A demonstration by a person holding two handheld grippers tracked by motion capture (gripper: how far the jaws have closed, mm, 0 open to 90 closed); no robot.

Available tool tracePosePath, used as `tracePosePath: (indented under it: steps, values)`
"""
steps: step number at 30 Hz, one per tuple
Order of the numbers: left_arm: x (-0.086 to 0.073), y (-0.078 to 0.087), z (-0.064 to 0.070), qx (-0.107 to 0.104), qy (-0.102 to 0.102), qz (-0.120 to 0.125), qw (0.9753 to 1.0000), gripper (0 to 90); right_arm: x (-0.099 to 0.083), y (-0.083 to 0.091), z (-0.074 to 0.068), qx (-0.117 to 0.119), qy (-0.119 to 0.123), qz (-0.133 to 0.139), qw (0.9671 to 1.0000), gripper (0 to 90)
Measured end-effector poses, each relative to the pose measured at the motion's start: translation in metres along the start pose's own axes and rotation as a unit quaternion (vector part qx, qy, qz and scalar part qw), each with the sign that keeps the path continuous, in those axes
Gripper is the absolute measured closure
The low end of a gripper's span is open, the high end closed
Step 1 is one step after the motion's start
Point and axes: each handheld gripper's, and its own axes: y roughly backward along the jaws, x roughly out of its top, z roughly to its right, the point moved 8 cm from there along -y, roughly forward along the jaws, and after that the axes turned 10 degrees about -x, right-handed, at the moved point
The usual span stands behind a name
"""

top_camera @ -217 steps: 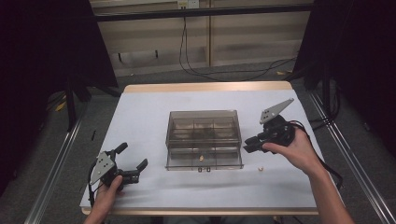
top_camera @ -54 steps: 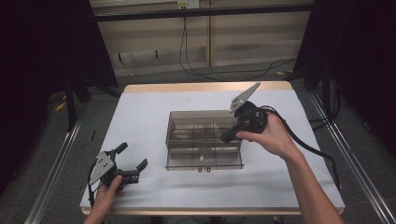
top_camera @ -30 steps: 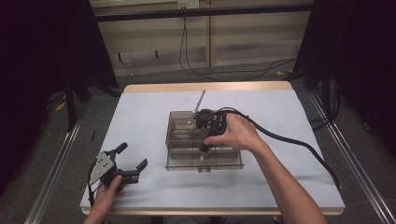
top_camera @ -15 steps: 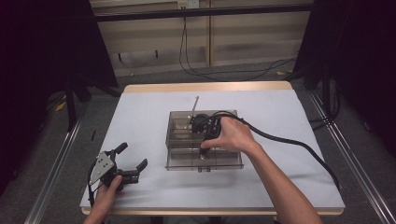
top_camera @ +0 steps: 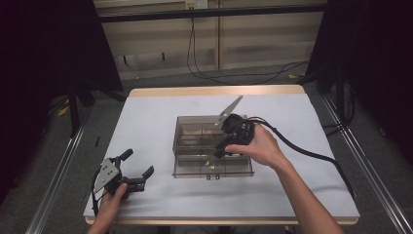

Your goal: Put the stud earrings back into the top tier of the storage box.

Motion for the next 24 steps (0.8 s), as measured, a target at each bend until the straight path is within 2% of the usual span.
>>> tracePosePath:
  steps: [1, 2, 5, 6, 7, 8, 9, 10, 12, 13, 14, 19, 20, 21, 24]
  values:
    - [0.000, 0.000, 0.000, 0.000, 0.000, 0.000, 1.0000, 0.7, -0.003, 0.004, 0.001, 0.001, -0.003, 0.018, 0.9998, 60.9]
    - [0.000, 0.000, 0.000, 0.001, 0.001, 0.001, 1.0000, 0.7, -0.006, 0.008, 0.002, -0.007, 0.000, 0.033, 0.9994, 60.6]
    - [0.000, 0.000, 0.000, 0.000, 0.000, 0.000, 1.0000, 0.7, -0.017, 0.021, 0.004, -0.021, -0.024, 0.074, 0.9967, 52.5]
    - [0.000, 0.000, 0.001, 0.001, 0.003, 0.003, 1.0000, 0.7, -0.027, 0.029, 0.007, -0.037, -0.045, 0.102, 0.9931, 46.5]
    - [0.000, 0.000, 0.000, 0.001, -0.003, -0.002, 1.0000, 0.7, -0.032, 0.033, 0.010, -0.040, -0.057, 0.119, 0.9905, 46.0]
    - [0.000, -0.001, 0.000, 0.001, 0.002, 0.003, 1.0000, 0.7, -0.032, 0.033, 0.010, -0.040, -0.057, 0.119, 0.9905, 46.0]
    - [0.000, 0.000, 0.000, 0.001, 0.000, 0.000, 1.0000, 0.7, -0.045, 0.041, 0.016, -0.045, -0.082, 0.148, 0.9846, 42.3]
    - [0.000, 0.000, 0.000, 0.001, 0.001, 0.001, 1.0000, 0.7, -0.045, 0.041, 0.016, -0.045, -0.082, 0.148, 0.9846, 42.3]
    - [0.000, 0.000, 0.000, 0.001, 0.000, 0.000, 1.0000, 0.7, -0.058, 0.048, 0.022, -0.058, -0.099, 0.163, 0.9799, 39.6]
    - [0.000, 0.000, 0.000, 0.001, 0.000, 0.000, 1.0000, 0.7, -0.071, 0.053, 0.026, -0.069, -0.110, 0.167, 0.9774, 38.7]
    - [0.000, 0.000, 0.000, 0.001, 0.003, 0.001, 1.0000, 0.7, -0.071, 0.053, 0.026, -0.069, -0.110, 0.167, 0.9774, 38.7]
    - [0.000, -0.001, 0.000, 0.002, 0.002, 0.002, 1.0000, 0.7, -0.095, 0.063, 0.029, -0.084, -0.126, 0.176, 0.9727, 33.7]
    - [0.000, -0.001, 0.000, 0.001, 0.003, 0.003, 1.0000, 0.7, -0.103, 0.066, 0.028, -0.087, -0.135, 0.183, 0.9701, 28.4]
    - [0.000, 0.000, 0.000, 0.002, 0.001, 0.001, 1.0000, 0.7, -0.103, 0.066, 0.028, -0.087, -0.135, 0.183, 0.9701, 28.4]
    - [0.000, 0.000, 0.000, 0.001, 0.000, 0.000, 1.0000, 0.7, -0.119, 0.067, 0.031, -0.110, -0.147, 0.178, 0.9668, 21.7]
